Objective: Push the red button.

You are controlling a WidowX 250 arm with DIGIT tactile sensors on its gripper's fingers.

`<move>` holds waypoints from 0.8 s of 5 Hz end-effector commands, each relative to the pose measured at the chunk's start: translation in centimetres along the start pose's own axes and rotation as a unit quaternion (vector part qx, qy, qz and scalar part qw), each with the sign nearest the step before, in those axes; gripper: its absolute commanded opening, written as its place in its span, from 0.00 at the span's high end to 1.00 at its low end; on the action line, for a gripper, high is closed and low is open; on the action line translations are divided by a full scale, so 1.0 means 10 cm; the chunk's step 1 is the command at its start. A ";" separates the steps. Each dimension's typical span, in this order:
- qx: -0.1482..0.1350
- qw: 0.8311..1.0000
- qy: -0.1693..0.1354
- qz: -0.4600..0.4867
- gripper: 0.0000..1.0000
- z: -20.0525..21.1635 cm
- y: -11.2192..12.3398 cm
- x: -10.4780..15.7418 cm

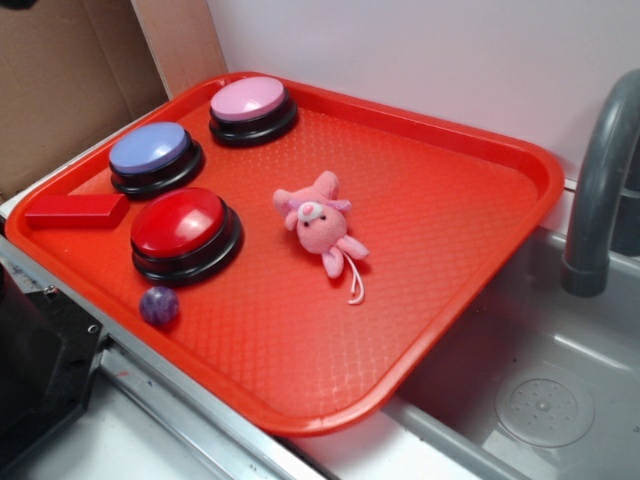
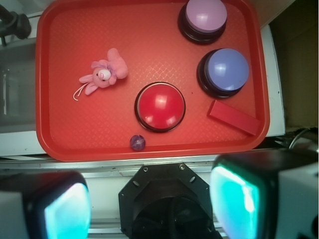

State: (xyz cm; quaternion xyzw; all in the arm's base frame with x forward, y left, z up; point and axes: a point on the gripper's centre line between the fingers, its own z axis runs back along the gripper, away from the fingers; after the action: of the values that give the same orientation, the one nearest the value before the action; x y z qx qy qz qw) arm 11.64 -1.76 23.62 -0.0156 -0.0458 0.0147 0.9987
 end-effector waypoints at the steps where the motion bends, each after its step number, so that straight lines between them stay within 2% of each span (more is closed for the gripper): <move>1: 0.000 1.000 0.000 0.000 0.00 0.00 0.00 0.00; 2: -0.013 0.999 0.046 -0.016 0.00 -0.40 0.37 0.11; 3: 0.048 0.995 0.038 -0.079 0.00 -0.76 0.42 0.38; 4: 0.049 0.990 0.028 -0.132 0.00 -1.09 0.40 0.50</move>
State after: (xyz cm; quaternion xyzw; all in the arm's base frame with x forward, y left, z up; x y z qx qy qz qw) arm 16.77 1.97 12.43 0.0353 -0.0031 -0.1109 0.9932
